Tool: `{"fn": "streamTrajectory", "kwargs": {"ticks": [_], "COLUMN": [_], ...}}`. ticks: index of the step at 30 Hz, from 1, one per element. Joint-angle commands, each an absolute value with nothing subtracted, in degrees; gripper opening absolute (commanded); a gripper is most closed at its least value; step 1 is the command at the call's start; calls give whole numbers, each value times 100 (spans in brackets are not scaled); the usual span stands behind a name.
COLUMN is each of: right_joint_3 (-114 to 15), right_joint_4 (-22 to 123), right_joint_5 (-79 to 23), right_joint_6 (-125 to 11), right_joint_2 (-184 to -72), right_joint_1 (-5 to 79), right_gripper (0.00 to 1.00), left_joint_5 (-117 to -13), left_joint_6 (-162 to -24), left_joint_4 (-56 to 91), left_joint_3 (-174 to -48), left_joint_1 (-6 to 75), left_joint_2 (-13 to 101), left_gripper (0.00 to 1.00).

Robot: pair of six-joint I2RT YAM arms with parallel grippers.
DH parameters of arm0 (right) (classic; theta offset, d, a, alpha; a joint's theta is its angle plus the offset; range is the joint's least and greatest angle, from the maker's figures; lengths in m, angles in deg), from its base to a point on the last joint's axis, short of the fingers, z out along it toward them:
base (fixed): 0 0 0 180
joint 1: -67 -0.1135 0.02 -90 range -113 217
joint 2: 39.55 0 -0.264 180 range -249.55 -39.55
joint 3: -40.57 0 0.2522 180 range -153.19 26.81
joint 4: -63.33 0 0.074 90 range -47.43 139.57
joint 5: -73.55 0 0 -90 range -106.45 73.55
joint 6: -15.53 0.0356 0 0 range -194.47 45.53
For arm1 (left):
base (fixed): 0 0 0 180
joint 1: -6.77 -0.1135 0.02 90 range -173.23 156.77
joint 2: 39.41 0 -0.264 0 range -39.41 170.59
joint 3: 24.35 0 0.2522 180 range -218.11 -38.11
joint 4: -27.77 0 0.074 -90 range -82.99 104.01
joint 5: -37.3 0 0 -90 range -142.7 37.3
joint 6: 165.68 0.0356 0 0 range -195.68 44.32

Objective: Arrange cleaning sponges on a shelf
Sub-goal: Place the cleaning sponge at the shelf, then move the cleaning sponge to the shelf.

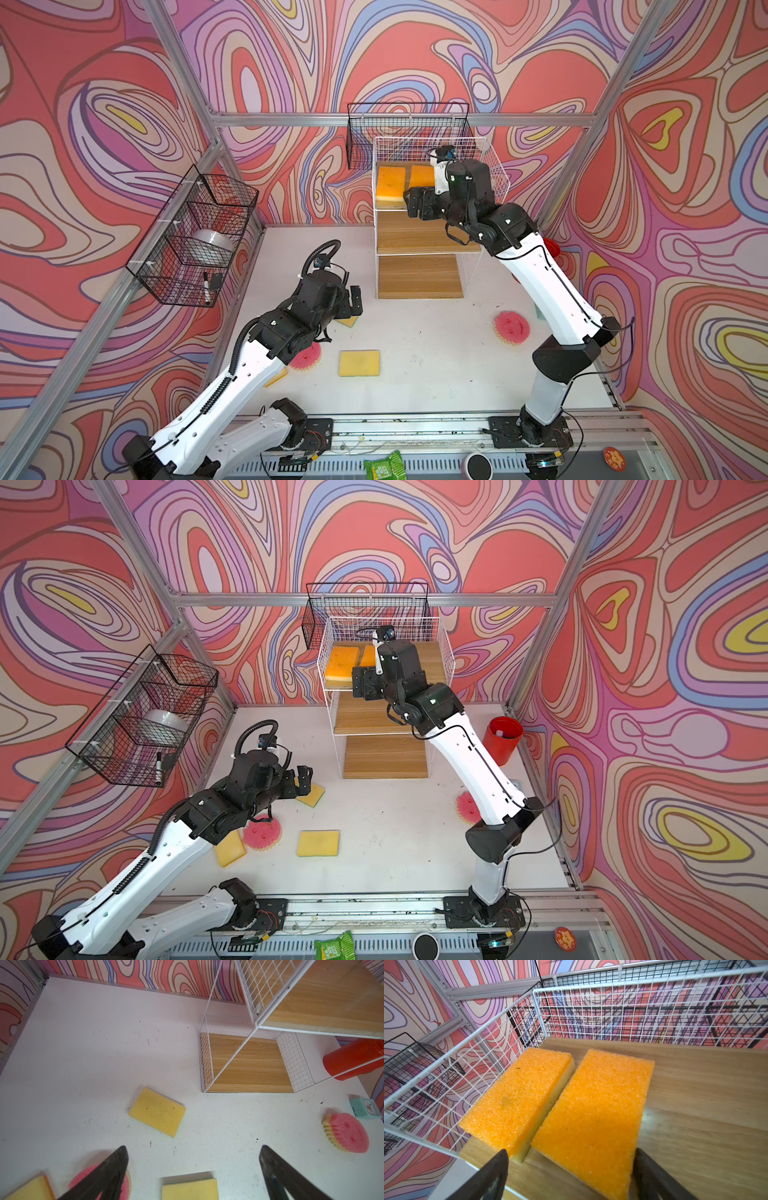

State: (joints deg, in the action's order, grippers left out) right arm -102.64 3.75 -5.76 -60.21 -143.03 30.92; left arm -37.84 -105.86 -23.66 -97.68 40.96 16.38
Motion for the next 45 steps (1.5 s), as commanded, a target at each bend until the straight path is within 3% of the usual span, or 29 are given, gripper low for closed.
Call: {"fn": "streamTrajectory", "kwargs": {"ticks": [1,11,22,29,45], "right_joint_3": [-10022,-10227,-11140,-12140,-11977], "right_joint_4": [338,279,236,-273,-18], "right_joint_5": [-602,-734,-2237,-2256,-2307], "right_joint_6": [-5866,-5483,-4788,-4687,-4538], "right_joint_2": [-14019,-13744,-14480,-15258,-15454], "right_joint_1": [3059,3483,4324,4362,4362], "right_gripper": [98,98,97,94,94], "left_joint_5": [-3723,-3748,-3776,-3784,-3807], "left_joint_6": [-10599,-10594,-10560,-10537,-10583], "left_joint_4": [-2343,-2308,-2298,-2264,-2236], "left_joint_3": [-9718,-9721,-9770,-9778,-9656], "left_joint_1": [4122,4122,4122,4122,4122], "left_joint_2": [1569,1605,1605,1613,1534], "left_gripper": [100,100,100,100,100]}}
